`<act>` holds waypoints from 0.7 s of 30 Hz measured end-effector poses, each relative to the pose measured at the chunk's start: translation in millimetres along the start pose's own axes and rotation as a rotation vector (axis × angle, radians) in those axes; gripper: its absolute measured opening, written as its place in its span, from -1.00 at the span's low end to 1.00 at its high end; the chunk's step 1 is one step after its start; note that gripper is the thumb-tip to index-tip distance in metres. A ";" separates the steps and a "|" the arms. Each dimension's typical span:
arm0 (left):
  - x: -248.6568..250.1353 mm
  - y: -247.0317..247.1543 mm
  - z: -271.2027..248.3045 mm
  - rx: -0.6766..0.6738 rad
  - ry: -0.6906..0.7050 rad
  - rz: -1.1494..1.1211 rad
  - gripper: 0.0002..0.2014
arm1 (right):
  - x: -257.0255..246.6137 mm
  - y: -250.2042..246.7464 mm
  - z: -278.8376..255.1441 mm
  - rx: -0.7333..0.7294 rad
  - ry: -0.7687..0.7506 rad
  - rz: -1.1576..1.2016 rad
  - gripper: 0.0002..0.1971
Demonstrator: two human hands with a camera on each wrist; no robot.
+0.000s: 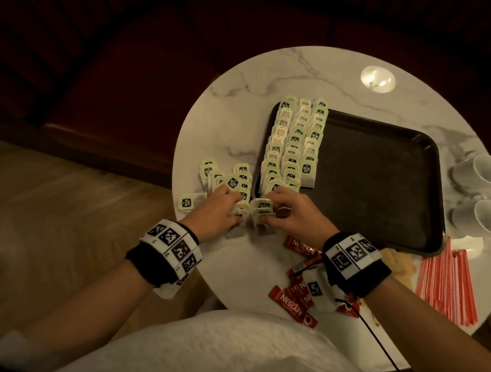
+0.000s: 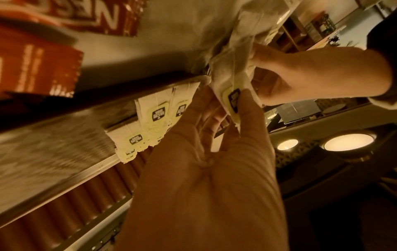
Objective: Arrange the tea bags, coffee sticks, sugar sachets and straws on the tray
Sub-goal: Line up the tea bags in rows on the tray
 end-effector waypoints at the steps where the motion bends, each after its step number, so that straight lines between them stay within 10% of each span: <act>1: 0.5 -0.3 0.4 0.006 0.010 0.015 -0.74 | -0.3 -1.2 0.6 0.017 0.008 0.008 -0.78; 7: 7.5 -4.8 -1.1 0.065 0.071 -0.015 -0.75 | -2.8 -6.9 0.0 0.065 0.035 0.099 -0.76; 15: 8.7 -30.3 2.0 0.149 -0.014 -0.728 -0.54 | -15.4 -26.4 -5.0 0.127 0.094 0.340 -0.73; 21: 15.6 -45.7 10.4 0.318 -0.115 -0.928 -0.86 | -29.4 -30.5 -3.7 0.182 0.085 0.412 -0.64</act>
Point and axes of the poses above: each hand's wrist, its own z-axis towards the middle knuckle, its own y-axis out of the palm, x = y × z, the point moved 6 cm from there along z, towards the middle knuckle, and after that the axes turned 4 degrees about y, right-handed, at the moved point
